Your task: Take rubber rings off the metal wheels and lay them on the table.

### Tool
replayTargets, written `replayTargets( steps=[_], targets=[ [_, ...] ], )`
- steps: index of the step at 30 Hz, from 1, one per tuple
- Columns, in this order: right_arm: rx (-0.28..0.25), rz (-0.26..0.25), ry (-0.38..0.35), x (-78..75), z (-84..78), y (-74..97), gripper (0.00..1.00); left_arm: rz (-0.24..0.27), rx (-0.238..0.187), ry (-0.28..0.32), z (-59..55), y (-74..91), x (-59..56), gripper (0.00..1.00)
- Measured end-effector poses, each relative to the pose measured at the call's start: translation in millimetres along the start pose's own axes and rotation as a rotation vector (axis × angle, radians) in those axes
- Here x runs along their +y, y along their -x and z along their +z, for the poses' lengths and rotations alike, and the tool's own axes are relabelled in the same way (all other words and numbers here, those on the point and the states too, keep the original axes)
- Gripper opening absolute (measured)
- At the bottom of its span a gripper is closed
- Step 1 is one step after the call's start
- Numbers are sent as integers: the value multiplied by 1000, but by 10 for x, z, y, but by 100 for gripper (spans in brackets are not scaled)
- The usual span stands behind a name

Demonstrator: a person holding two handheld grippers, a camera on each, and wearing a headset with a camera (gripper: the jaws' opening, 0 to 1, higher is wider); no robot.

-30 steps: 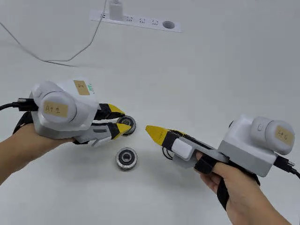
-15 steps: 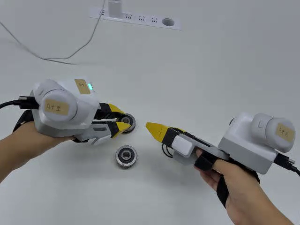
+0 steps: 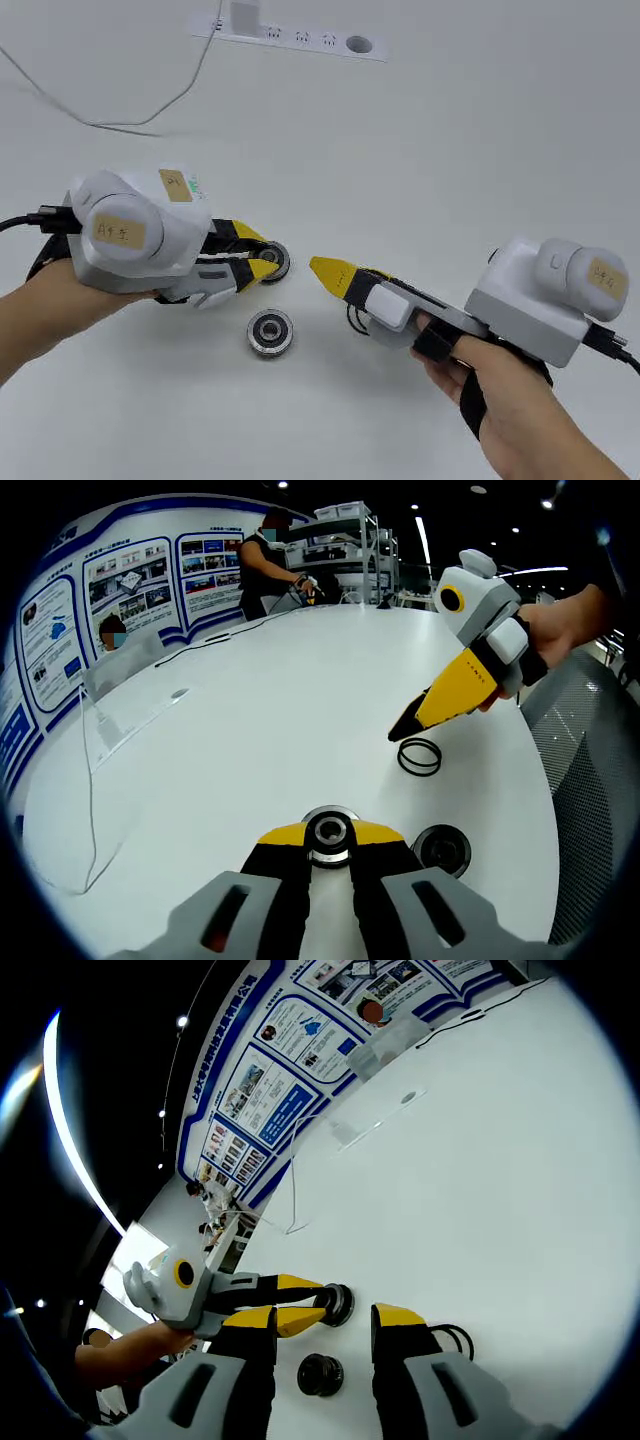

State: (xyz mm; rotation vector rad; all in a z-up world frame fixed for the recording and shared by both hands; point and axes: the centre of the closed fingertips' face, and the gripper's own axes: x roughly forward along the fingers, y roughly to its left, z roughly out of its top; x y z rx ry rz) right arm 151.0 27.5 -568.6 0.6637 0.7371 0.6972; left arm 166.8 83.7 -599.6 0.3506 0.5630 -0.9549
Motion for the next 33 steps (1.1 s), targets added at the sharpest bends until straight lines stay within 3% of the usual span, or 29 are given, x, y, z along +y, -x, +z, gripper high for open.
replayTargets(
  steps=[16, 33],
  targets=[
    [2, 21, -14, 24, 16, -83, 39, -13, -4, 3, 0, 6, -11, 13],
    [44, 67, -68, 92, -119, -408, 44, -3, -27, 9, -9, -11, 1, 12]
  ],
)
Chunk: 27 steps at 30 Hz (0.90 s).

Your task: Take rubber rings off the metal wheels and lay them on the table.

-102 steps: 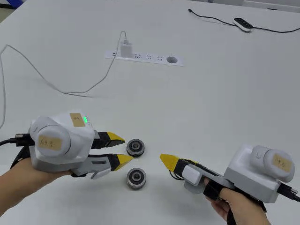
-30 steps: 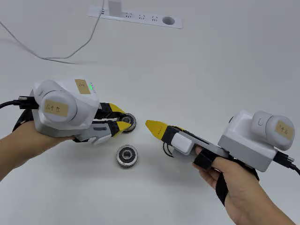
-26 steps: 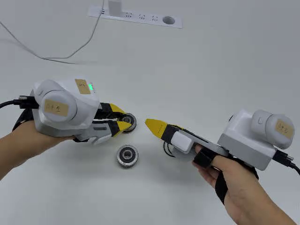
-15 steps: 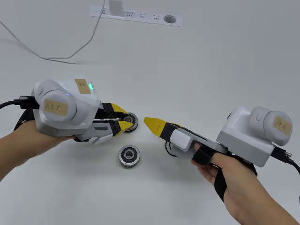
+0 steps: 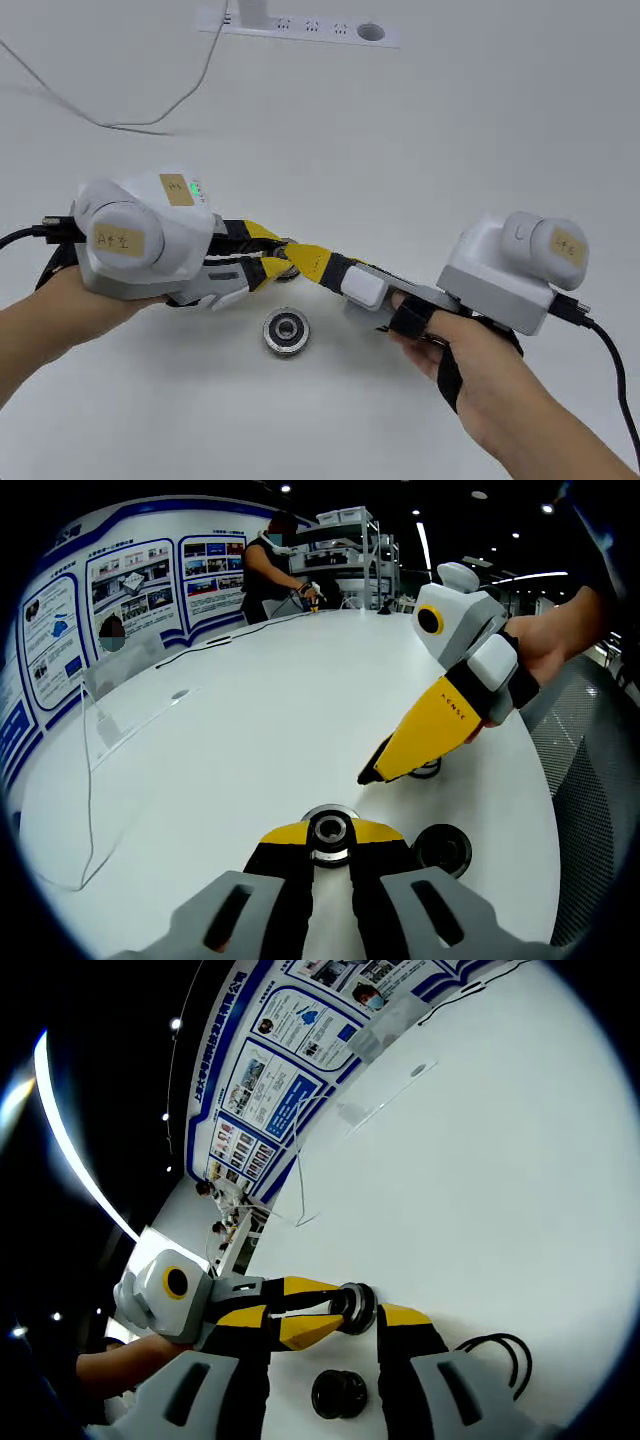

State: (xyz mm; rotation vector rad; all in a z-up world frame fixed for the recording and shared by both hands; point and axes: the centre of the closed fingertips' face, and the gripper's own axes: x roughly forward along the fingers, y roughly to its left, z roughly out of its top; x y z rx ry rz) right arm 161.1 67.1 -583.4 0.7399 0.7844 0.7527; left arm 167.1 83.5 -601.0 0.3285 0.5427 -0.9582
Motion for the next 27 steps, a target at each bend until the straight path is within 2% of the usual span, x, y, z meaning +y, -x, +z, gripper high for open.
replayTargets(
  steps=[11, 15, 27],
  targets=[
    [-13, 22, -33, -19, 36, -124, 45, -1, 5, 5, 2, -4, 2, 12],
    [-4, 36, -56, 5, 4, -165, 46, -1, 5, 10, 2, -4, 4, 12],
    [12, 29, -67, 49, -64, -182, 46, -5, 6, 13, -5, -1, 11, 12]
  ],
)
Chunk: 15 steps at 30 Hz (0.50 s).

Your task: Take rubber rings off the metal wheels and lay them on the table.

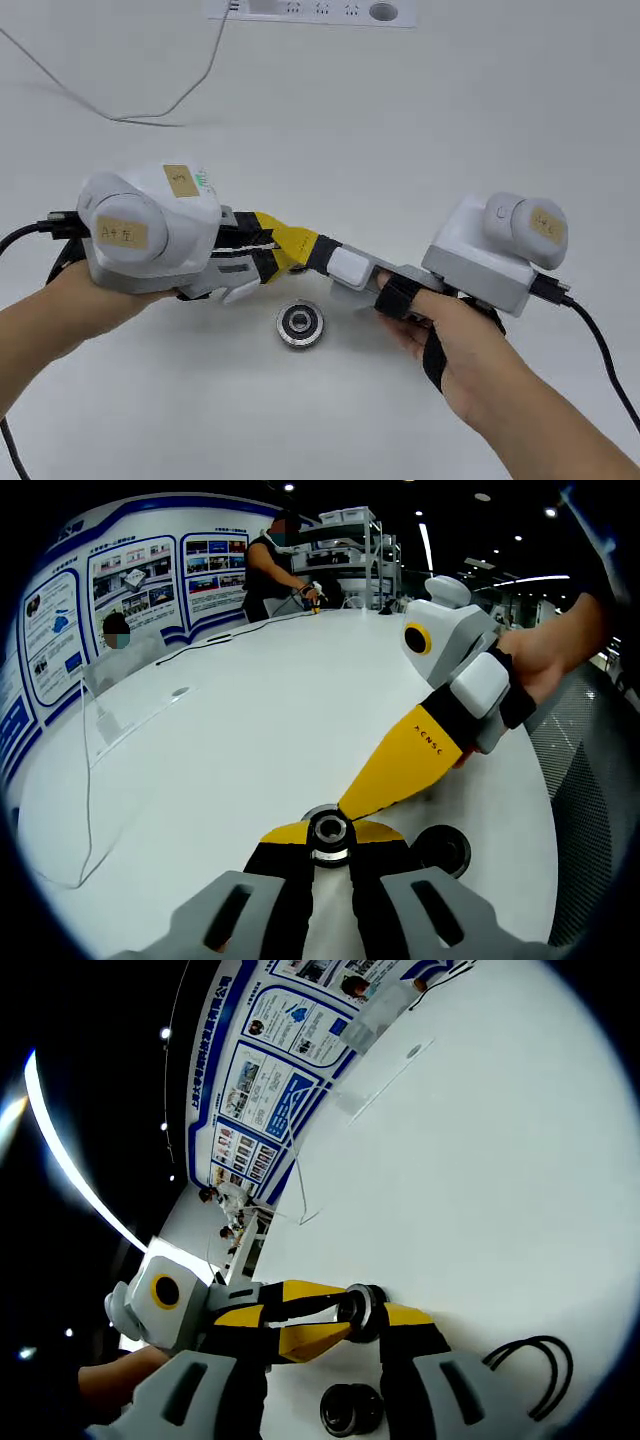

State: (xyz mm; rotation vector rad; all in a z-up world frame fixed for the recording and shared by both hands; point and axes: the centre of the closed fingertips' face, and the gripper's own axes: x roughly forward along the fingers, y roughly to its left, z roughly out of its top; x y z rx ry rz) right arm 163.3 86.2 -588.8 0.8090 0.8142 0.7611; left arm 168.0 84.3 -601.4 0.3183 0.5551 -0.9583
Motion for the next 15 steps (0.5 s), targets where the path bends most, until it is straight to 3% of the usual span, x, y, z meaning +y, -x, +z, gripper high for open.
replayTargets(
  steps=[15],
  targets=[
    [5, 3, 3, 37, -7, 38, 44, -1, 1, -1, -9, 1, 8, 12]
  ],
)
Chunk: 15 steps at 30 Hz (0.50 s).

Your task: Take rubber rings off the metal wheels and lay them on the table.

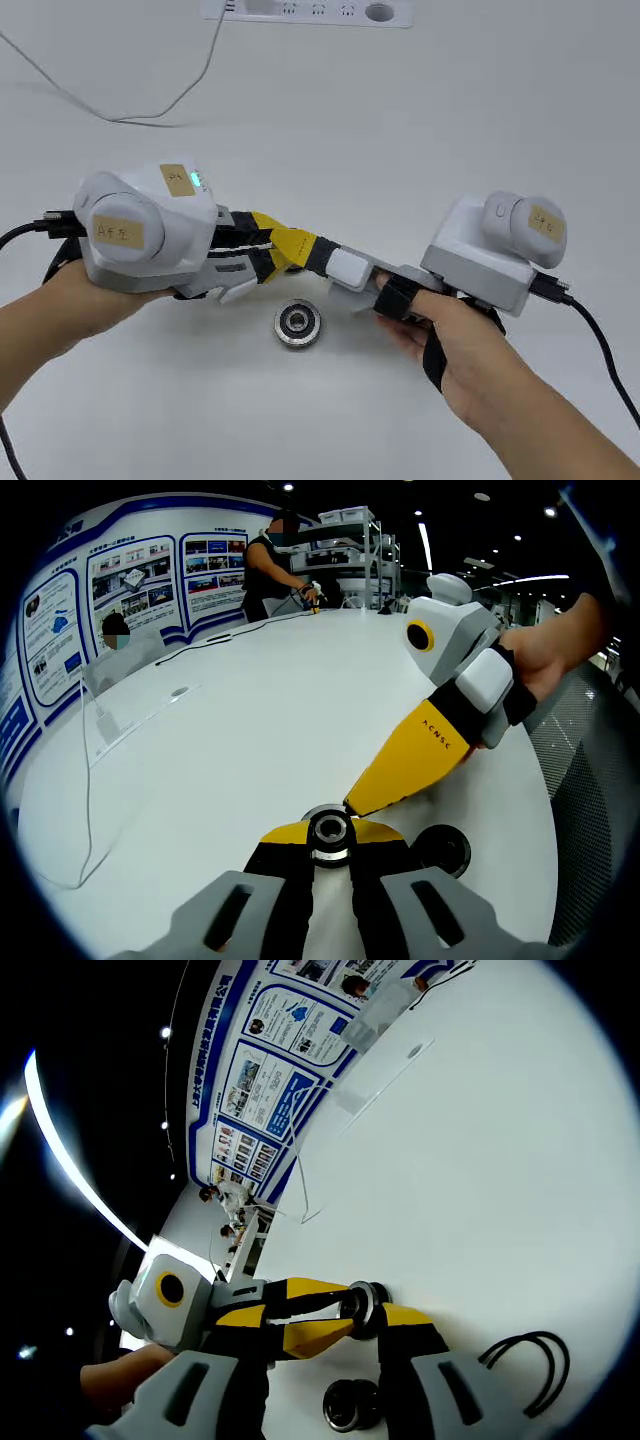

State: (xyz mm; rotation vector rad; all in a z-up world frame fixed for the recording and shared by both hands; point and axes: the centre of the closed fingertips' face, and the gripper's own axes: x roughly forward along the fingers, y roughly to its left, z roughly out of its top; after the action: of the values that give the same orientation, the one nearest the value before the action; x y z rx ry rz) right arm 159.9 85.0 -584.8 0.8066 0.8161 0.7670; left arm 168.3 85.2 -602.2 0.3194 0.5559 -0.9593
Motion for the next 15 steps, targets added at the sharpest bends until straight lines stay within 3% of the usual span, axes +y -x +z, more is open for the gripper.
replayTargets(
  steps=[5, 15],
  targets=[
    [-12, 20, -2, 24, 58, 6, 34, -1, 2, 1, 1, 1, 0, 12],
    [-3, -16, 11, -61, 31, 15, 43, -1, 3, 0, 8, 2, -4, 12]
  ],
)
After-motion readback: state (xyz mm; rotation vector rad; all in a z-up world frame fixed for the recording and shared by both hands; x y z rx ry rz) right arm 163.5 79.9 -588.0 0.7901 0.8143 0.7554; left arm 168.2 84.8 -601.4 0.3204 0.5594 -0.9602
